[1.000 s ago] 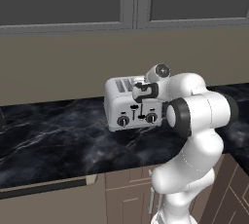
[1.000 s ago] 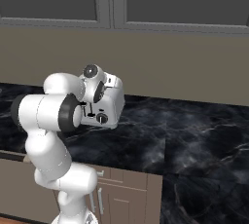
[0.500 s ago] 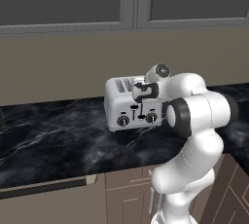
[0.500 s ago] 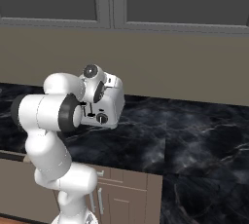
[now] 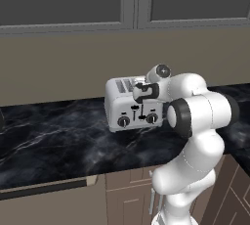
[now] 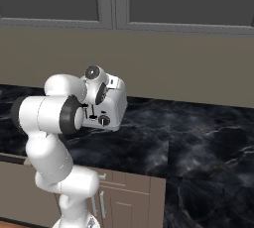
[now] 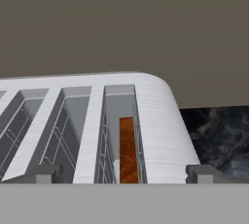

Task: Start the toaster. Once the lever pops up, take the bread to the plate on the dining counter.

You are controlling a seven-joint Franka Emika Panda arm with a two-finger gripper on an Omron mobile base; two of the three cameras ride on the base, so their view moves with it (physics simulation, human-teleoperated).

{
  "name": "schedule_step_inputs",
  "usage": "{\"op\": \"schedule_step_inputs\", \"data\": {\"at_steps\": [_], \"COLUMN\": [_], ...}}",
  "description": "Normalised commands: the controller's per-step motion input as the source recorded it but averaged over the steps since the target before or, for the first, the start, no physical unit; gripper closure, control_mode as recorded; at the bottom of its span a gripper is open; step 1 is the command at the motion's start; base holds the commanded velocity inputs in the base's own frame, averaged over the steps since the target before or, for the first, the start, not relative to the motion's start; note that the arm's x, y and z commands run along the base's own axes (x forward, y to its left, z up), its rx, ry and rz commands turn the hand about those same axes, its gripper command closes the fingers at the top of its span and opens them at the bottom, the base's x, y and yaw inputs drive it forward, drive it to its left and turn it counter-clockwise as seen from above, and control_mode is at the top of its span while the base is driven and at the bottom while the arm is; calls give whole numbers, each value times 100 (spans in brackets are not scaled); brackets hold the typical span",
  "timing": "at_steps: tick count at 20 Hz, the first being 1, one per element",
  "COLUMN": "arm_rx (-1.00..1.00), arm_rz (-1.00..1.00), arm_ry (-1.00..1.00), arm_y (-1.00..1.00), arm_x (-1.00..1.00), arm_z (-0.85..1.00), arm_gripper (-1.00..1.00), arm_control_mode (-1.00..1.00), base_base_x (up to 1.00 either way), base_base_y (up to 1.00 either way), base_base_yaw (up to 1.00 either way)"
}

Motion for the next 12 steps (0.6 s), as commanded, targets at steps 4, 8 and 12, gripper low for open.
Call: {"op": "schedule_step_inputs", "data": {"at_steps": [4, 8, 12], "arm_rx": [0, 0, 0], "arm_rz": [0, 0, 0], "arm_ry": [0, 0, 0], "arm_y": [0, 0, 0], "arm_x": [0, 0, 0], "arm_z": [0, 0, 0], "arm_gripper": [-100, -100, -100], "arm_control_mode": [-100, -100, -100], "base_base_x": [0, 0, 0], "base_base_y": [0, 0, 0], "base_base_yaw": [0, 0, 0]}}
